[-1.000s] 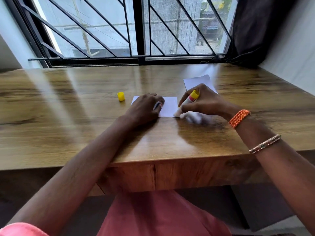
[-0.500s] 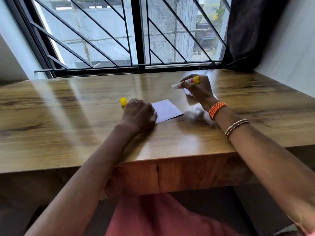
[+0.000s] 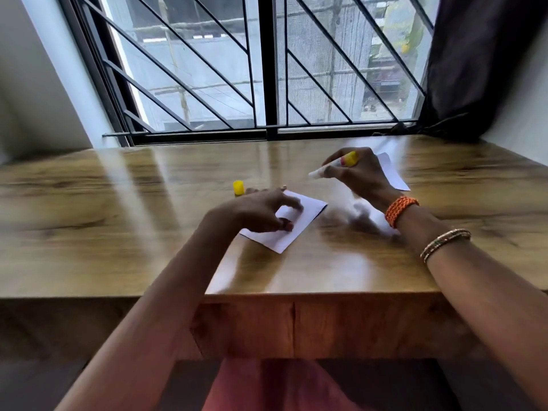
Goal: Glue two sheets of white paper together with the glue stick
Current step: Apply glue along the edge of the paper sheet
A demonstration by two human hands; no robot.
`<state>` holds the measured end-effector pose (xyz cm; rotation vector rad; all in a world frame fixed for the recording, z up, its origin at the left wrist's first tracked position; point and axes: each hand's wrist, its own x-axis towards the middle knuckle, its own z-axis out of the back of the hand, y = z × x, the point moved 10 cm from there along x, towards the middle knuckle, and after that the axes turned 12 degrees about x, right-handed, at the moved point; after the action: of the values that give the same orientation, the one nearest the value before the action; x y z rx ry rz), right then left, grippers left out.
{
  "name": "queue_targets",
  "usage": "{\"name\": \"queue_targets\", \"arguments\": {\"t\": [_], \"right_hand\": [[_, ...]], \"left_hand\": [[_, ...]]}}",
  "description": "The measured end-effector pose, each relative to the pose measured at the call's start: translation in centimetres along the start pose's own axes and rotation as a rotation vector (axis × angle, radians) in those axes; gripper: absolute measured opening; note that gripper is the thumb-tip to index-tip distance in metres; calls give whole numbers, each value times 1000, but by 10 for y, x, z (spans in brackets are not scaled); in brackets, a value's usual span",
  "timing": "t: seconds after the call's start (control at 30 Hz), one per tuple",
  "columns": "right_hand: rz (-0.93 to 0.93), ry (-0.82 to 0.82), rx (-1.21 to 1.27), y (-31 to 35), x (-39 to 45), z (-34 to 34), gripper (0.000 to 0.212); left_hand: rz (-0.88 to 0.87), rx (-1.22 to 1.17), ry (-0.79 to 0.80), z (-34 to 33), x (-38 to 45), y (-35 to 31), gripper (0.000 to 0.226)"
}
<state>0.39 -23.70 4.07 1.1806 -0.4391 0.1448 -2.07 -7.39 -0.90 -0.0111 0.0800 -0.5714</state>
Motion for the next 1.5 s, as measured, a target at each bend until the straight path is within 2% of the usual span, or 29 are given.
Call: {"name": "queue_targets", "arguments": {"t": [0.03, 0.1, 0.3, 0.53, 0.7, 0.87, 1.23, 1.5], "right_hand": [[4, 4, 0, -1, 2, -1, 14], [5, 9, 8, -3, 4, -3, 15], [9, -4, -39, -4, 11, -10, 13], [29, 9, -163, -7, 23, -21, 11], [80, 51, -275, -9, 27, -27, 11], [97, 63, -284, -10, 27, -31, 11], [99, 82, -357, -7, 39, -37, 11], [89, 131, -389, -3, 35, -39, 16]], "left_hand": [[-7, -13, 10, -6, 2, 4, 47], [13, -36, -68, -9, 9, 12, 42], [124, 163, -252, -7, 25, 23, 41], [300, 104, -293, 3, 40, 31, 39], [285, 61, -305, 2, 47, 36, 38], [259, 50, -342, 5, 48, 36, 28], [233, 24, -307, 2, 49, 38, 38], [239, 30, -312, 2, 48, 40, 36]]}}
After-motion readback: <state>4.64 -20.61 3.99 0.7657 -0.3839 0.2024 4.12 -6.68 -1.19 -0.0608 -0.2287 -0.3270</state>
